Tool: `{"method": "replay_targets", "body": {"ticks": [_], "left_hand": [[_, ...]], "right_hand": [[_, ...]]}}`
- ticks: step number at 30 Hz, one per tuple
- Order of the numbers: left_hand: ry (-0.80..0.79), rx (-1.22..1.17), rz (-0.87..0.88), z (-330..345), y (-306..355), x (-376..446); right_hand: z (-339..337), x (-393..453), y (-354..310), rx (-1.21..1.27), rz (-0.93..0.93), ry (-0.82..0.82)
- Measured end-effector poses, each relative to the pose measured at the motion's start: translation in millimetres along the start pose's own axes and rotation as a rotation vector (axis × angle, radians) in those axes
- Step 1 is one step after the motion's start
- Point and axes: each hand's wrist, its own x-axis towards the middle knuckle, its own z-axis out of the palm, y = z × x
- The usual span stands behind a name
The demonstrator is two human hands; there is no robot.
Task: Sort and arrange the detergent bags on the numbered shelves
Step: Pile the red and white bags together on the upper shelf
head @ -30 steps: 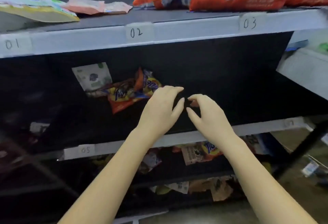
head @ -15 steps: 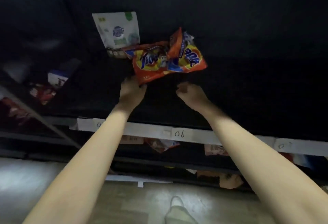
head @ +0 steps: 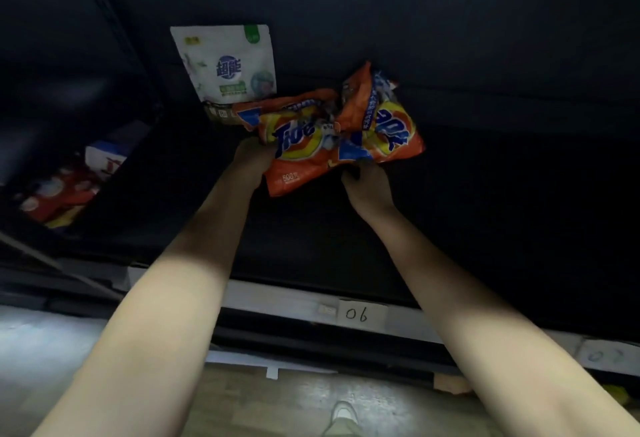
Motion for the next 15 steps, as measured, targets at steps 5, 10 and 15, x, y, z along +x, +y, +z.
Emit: {"method": "replay_targets", "body": {"ticks": [5, 10, 15], "left_hand": [[-0.081, -0.068, 0.033, -13, -21, -37], [-0.163, -0.126, 0.043, -39, -47, -86], [-0.166, -0.179, -0.017, -61, -72, -114]], "right_hand": [[-2, -4, 4, 0.121, 0.069, 0.046], [8, -13, 8, -0.049, 0.085, 0.057], [7, -38, -2, -0.233, 0.045, -0.061]]}}
